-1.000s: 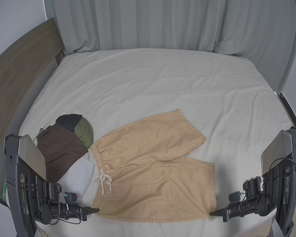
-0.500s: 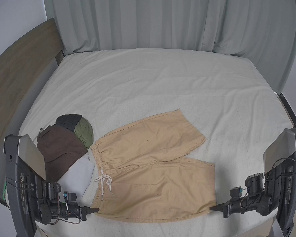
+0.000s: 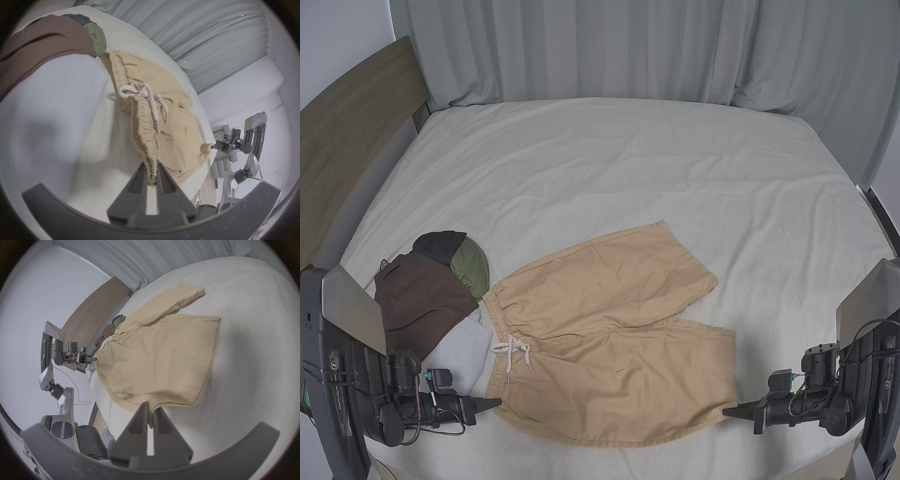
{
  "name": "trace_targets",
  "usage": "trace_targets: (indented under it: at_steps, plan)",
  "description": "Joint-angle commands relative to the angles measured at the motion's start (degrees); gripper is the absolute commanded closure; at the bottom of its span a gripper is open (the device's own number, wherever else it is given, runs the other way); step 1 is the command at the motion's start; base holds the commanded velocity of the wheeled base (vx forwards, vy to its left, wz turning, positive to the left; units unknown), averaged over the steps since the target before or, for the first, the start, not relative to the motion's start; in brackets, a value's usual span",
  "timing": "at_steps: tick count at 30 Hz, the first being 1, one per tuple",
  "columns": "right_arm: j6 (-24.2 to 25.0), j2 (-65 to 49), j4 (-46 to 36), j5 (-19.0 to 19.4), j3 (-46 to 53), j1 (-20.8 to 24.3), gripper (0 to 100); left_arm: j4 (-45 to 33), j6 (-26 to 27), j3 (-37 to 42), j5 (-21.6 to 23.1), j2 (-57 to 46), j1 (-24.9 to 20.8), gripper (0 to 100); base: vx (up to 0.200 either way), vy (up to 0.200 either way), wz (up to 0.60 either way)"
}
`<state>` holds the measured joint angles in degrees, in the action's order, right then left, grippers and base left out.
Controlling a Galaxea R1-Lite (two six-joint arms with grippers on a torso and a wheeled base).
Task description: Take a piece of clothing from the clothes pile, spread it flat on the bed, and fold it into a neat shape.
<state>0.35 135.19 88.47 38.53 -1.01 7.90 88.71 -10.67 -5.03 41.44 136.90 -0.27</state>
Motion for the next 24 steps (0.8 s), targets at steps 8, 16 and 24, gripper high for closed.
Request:
trace_targets:
  at_steps: [8, 16, 24]
  plan:
    - [0.70, -1.60, 0.04, 0.14, -0.57, -0.43, 100, 0.06, -0.14, -0.94, 0.05, -1.46, -0.17, 100, 0.000, 0.000, 0.00]
    - [0.79, -1.95, 0.04, 0.14, -1.36, -0.60, 100, 0.06, -0.14, -1.29, 0.05, -1.46, -0.17, 100, 0.000, 0.000, 0.00]
    - [3.78, -4.15, 0.13, 0.14, -1.98, -0.34, 100, 0.06, -0.41, -1.47, 0.05, -1.81, -0.17, 100, 0.000, 0.000, 0.00]
